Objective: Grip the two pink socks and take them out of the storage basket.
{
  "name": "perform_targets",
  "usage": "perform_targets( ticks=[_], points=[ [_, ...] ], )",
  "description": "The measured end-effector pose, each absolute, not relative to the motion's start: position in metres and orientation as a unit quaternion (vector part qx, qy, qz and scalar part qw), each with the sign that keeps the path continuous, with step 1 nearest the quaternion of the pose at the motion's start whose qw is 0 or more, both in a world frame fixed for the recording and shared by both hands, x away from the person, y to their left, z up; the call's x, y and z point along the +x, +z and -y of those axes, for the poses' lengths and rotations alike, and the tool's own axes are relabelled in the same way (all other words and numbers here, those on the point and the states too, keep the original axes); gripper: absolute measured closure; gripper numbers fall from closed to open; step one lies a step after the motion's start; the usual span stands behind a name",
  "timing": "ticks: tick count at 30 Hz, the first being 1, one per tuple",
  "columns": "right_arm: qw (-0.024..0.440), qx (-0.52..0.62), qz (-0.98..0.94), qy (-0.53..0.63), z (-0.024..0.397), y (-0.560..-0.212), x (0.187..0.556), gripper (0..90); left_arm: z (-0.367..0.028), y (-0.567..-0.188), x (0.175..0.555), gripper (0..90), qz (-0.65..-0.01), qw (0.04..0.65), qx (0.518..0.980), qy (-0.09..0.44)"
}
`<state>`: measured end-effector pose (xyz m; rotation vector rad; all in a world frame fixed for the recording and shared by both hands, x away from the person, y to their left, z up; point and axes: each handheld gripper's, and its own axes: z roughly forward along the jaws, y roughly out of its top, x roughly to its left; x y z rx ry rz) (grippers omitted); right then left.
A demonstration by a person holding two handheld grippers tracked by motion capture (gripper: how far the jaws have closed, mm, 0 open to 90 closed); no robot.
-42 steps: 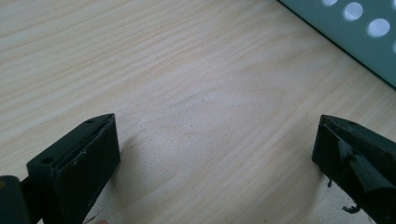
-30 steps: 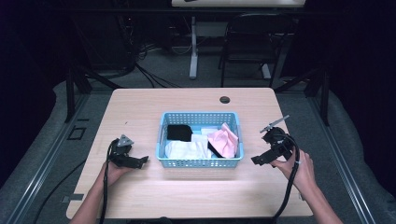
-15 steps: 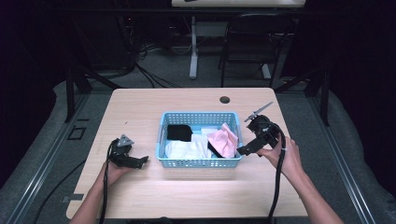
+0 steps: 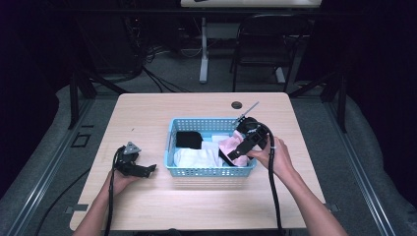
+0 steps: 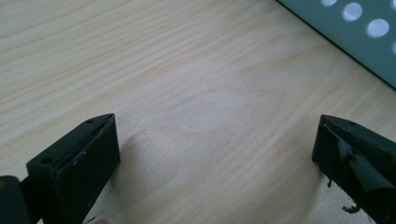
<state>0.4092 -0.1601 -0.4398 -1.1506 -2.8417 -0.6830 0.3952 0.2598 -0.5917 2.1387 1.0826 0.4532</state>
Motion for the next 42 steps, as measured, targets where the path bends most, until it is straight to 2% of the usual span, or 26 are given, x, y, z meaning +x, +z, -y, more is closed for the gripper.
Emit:
perform_targets(
  ticks=[4,5,21,28,36,37,39,40,41,42],
  points=[
    [0.022,-0.374,0.904,-0.206,0.153,-0.452,0.419,9.4,-0.260,-0.592,0.395,0.7,-0.417,0.345,0.823,0.174],
    [0.026,-0.377,0.904,-0.200,0.152,-0.457,0.423,12.8,-0.260,-0.592,0.395,0.7,-0.418,0.345,0.822,0.174],
    [0.019,-0.431,0.892,-0.138,0.150,-0.484,0.445,19.4,-0.260,-0.592,0.396,0.7,-0.415,0.345,0.824,0.174],
    [0.000,-0.446,0.887,-0.120,0.145,-0.493,0.453,20.9,-0.260,-0.592,0.396,0.7,-0.415,0.346,0.823,0.174],
    [-0.005,-0.443,0.892,-0.088,0.135,-0.505,0.460,18.8,-0.260,-0.592,0.396,0.7,-0.416,0.346,0.823,0.173],
    [-0.007,-0.446,0.890,-0.091,0.134,-0.507,0.460,20.2,-0.260,-0.592,0.396,0.7,-0.416,0.346,0.823,0.173],
    [-0.010,-0.451,0.889,-0.084,0.136,-0.510,0.464,29.9,-0.260,-0.592,0.396,0.7,-0.416,0.346,0.823,0.173],
    [-0.010,-0.451,0.889,-0.084,0.136,-0.510,0.464,29.9,-0.260,-0.592,0.396,0.7,-0.416,0.346,0.823,0.173],
    [-0.013,-0.464,0.881,-0.097,0.136,-0.513,0.464,35.3,-0.259,-0.592,0.396,0.7,-0.416,0.346,0.823,0.173],
    [-0.013,-0.464,0.881,-0.097,0.136,-0.513,0.464,35.3,-0.260,-0.592,0.396,0.7,-0.416,0.346,0.823,0.173]
  ],
)
